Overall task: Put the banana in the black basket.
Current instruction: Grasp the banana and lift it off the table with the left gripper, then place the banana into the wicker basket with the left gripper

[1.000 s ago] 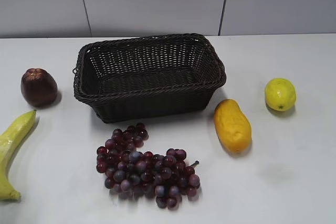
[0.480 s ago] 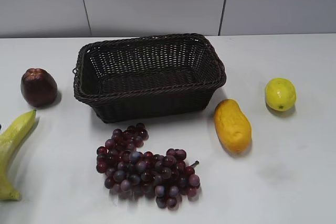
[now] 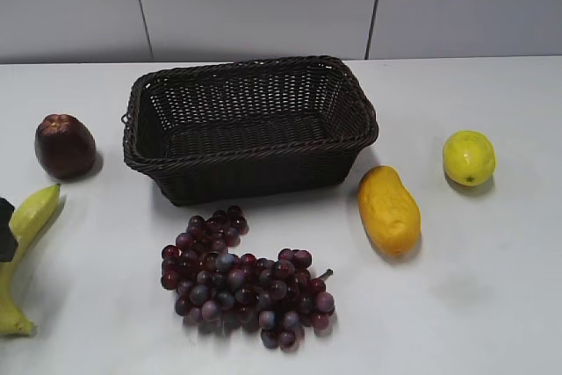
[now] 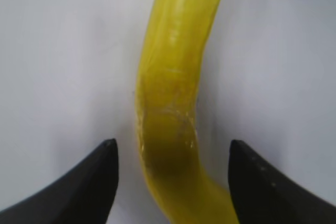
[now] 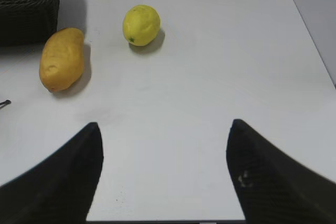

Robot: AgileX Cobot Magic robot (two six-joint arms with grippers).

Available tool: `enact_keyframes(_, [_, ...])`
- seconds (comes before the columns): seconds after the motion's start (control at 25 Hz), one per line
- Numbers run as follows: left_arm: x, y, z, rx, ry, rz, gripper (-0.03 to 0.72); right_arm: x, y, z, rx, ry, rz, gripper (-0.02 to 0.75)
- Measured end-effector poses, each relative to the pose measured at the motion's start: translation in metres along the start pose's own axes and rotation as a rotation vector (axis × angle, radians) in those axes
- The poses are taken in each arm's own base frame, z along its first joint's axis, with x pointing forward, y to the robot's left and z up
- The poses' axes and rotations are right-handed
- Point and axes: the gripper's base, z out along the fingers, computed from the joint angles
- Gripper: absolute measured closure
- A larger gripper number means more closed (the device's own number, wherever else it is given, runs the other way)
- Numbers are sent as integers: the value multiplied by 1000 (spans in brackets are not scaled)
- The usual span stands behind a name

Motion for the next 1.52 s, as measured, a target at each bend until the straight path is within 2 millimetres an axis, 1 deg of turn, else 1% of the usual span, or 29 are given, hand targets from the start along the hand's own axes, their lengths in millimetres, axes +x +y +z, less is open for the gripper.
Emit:
enact_keyframes(0.36, [-3, 5, 24, -16, 33, -1, 45, 0, 0, 0, 0, 0, 0, 155])
enact_keyframes(0.64, [-3, 7, 37, -19, 59, -5, 50, 0, 0, 0, 0, 0, 0, 155])
enact_keyframes(0.72, [-3, 8, 38, -20, 60, -5, 54, 0, 0, 0, 0, 0, 0, 155])
enact_keyframes(0.76, [-3, 8, 39, -21, 56, -6, 66, 0, 0, 0, 0, 0, 0, 155])
enact_keyframes(0.8, [-4, 8, 39, -21, 52, -7, 98, 0, 0, 0, 0, 0, 0, 155])
enact_keyframes(0.88, [-4, 8, 39, -19, 49, -12, 171, 0, 0, 0, 0, 0, 0, 155])
enact_keyframes(0.92, [-4, 8, 39, -18, 48, -14, 226, 0, 0, 0, 0, 0, 0, 155])
enact_keyframes(0.96, [-4, 8, 39, -18, 51, -14, 255, 0, 0, 0, 0, 0, 0, 155])
enact_keyframes(1.08, [-4, 7, 38, -11, 58, -20, 263, 0, 0, 0, 0, 0, 0, 155])
enact_keyframes(1.16, [-3, 6, 35, 1, 80, -23, 265, 0, 0, 0, 0, 0, 0, 155])
enact_keyframes(1.2, [-3, 4, 31, 8, 83, -24, 265, 0, 0, 0, 0, 0, 0, 155])
enact_keyframes(1.4, [-5, -5, -8, 57, 52, -32, 265, 0, 0, 0, 0, 0, 0, 155])
enact_keyframes(1.52, [-5, -12, -37, 82, -11, -27, 266, 0, 0, 0, 0, 0, 0, 155])
